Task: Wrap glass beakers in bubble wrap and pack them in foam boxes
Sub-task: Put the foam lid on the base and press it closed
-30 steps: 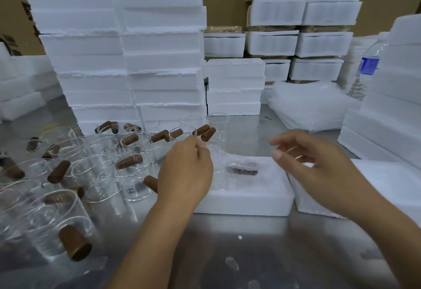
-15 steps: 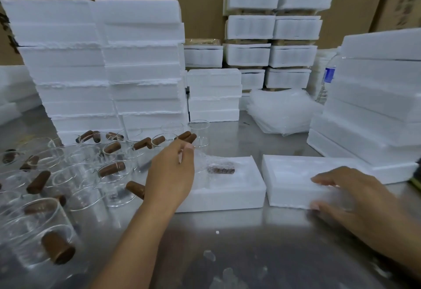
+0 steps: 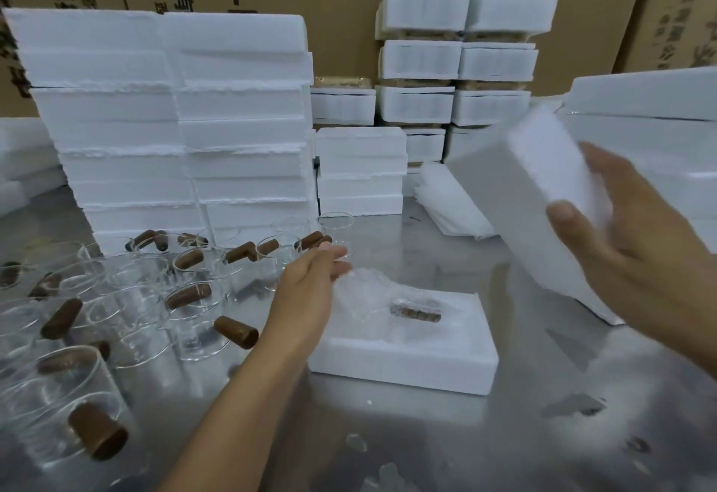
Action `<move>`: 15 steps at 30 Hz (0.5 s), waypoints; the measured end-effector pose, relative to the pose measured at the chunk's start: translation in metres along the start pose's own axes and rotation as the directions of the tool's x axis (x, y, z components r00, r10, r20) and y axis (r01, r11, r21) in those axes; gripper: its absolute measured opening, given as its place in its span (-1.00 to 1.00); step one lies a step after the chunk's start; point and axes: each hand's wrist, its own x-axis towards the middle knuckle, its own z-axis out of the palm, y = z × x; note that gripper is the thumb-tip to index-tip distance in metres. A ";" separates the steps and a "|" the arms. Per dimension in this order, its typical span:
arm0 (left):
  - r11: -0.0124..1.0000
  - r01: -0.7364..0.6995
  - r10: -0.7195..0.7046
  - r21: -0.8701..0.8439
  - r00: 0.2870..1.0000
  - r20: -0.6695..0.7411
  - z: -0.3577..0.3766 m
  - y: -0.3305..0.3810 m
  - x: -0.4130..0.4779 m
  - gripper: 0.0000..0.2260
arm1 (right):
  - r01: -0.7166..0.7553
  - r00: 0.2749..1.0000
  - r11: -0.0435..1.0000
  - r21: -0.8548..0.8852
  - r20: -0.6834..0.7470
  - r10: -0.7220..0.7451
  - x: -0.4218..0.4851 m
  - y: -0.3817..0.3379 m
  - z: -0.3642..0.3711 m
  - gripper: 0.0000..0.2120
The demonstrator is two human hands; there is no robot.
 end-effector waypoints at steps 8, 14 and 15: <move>0.911 0.068 -0.100 -0.406 0.993 -0.059 -0.008 0.006 0.002 -0.66 | -0.222 0.872 0.887 0.405 0.489 -0.005 0.059 -0.031 -0.004 -0.65; 0.811 0.161 -0.138 -0.562 0.987 0.084 -0.013 0.013 -0.003 -0.61 | -0.326 0.462 0.917 0.231 0.885 -0.059 0.068 -0.029 0.031 -0.65; 0.810 0.184 -0.143 -0.556 0.983 0.118 -0.013 0.014 -0.004 -0.61 | -0.318 0.445 0.925 0.207 0.894 -0.047 0.068 -0.028 0.039 -0.63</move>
